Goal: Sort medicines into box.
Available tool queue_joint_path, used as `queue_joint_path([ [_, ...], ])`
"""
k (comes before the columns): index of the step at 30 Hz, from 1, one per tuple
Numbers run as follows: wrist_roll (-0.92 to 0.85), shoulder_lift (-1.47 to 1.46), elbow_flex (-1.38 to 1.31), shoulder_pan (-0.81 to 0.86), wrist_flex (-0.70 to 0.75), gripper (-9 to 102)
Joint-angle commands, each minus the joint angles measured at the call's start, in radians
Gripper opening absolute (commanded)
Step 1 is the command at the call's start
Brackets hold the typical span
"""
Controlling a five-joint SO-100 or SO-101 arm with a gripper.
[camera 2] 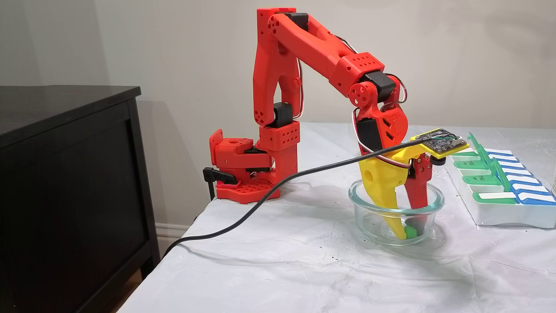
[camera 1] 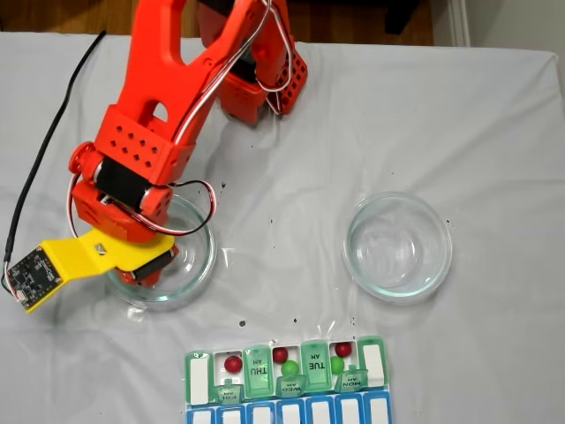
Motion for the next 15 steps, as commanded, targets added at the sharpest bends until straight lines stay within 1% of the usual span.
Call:
queue_joint_path([
  [1,0.002,0.048,0.005,-0.003,-0.025,0],
  [5,0.023,0.052,0.017,-0.006,-0.029,0],
  [11,0.055,0.078,0.017,-0.014,0.025,0],
  [15,0.087,0.16,0.017,-0.037,0.074,0],
])
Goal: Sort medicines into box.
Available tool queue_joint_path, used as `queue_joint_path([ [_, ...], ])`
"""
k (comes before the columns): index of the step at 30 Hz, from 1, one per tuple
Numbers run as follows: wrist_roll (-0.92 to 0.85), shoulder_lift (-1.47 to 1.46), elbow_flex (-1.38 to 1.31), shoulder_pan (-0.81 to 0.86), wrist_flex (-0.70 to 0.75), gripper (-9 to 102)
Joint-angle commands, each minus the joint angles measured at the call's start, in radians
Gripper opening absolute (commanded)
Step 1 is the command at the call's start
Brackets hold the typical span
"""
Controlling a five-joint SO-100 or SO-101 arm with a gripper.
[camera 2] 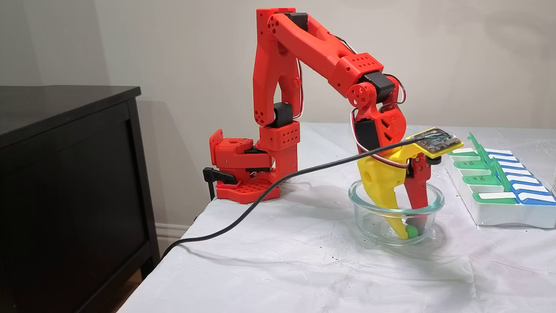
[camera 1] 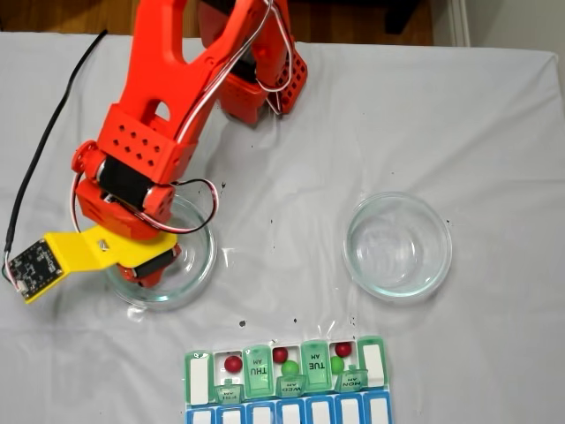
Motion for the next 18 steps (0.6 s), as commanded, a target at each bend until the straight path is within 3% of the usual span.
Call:
queue_joint_path([
  [1,0.035,0.163,0.008,-0.035,0.029,0],
  [12,0.202,0.548,0.072,-0.138,0.166,0],
  [18,0.436,0.772,0.143,-0.227,0.075,0],
])
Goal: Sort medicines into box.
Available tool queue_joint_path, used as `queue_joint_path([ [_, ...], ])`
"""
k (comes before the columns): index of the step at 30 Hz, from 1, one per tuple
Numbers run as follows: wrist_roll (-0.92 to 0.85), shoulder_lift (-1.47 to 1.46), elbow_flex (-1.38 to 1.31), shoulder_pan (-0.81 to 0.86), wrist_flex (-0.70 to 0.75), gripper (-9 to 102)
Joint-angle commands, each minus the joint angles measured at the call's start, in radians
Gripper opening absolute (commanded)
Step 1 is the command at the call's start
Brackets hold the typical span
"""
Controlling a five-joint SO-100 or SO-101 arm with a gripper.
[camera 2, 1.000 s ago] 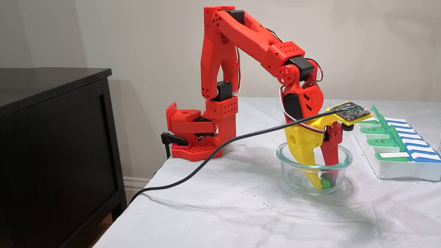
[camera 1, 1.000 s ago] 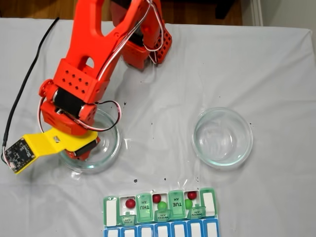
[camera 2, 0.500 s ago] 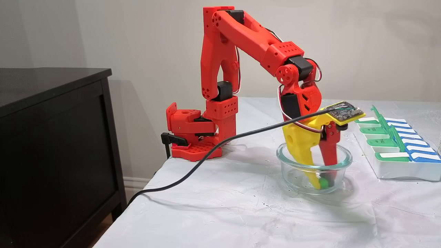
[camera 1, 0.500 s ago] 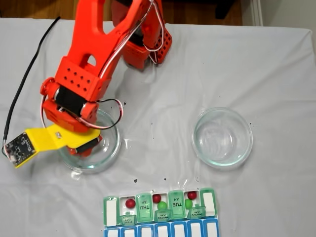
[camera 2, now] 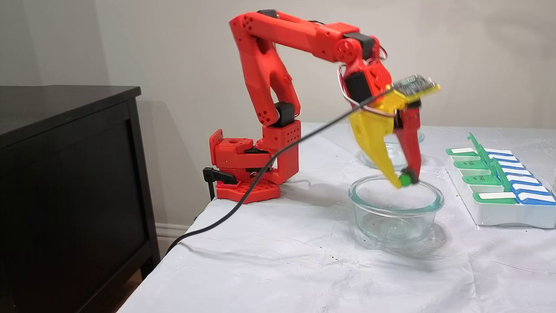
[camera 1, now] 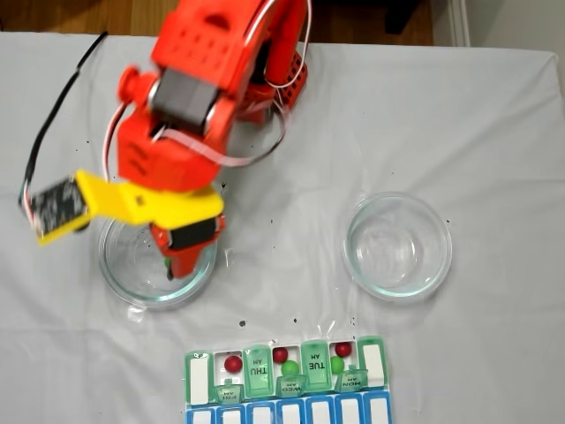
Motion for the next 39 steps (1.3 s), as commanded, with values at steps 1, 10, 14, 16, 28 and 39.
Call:
queue_joint_path([
  [1,0.14,0.195,0.012,-0.055,-0.104,0],
  [10,0.282,-0.117,0.014,-0.158,-0.456,0],
  [14,0.327,-0.281,-0.089,-0.175,-0.503,0],
  [16,0.331,-0.334,-0.117,-0.186,-0.522,0],
  [28,0.383,-0.499,-0.202,-0.238,-0.627,0],
  [39,0.364,-0.598,-0.229,-0.267,-0.695,1],
])
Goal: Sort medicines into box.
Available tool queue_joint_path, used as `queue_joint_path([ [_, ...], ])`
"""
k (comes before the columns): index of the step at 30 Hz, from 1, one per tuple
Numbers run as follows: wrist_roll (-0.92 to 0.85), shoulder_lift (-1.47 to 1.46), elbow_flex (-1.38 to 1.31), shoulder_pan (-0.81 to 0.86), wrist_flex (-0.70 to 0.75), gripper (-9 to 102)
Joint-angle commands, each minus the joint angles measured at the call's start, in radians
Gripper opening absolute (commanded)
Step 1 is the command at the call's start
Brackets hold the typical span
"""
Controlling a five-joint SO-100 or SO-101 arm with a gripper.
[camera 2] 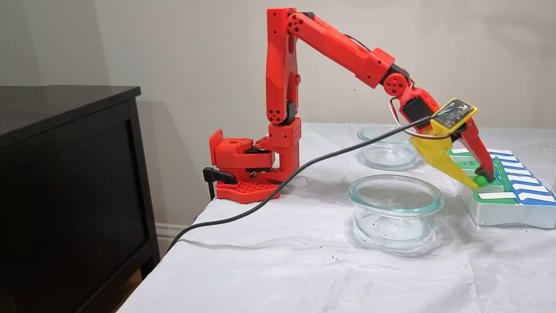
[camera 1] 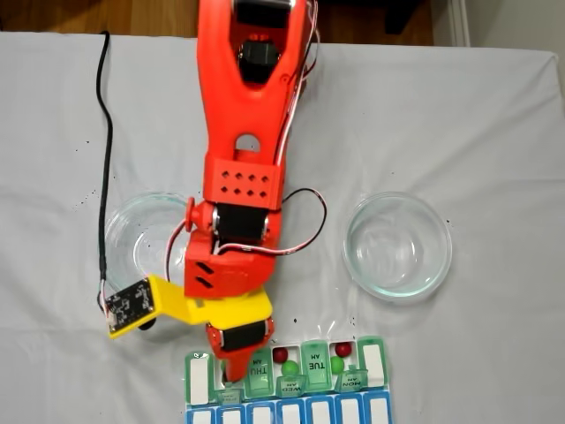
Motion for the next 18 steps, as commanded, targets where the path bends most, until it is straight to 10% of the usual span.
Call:
queue_joint_path([
  [1,-0.018,0.028,-0.089,-0.015,-0.037,5],
  [8,-0.025,0.021,-0.091,-0.008,-0.029,24],
  [18,-0.015,0.061,-0.091,0.006,0.002,22],
])
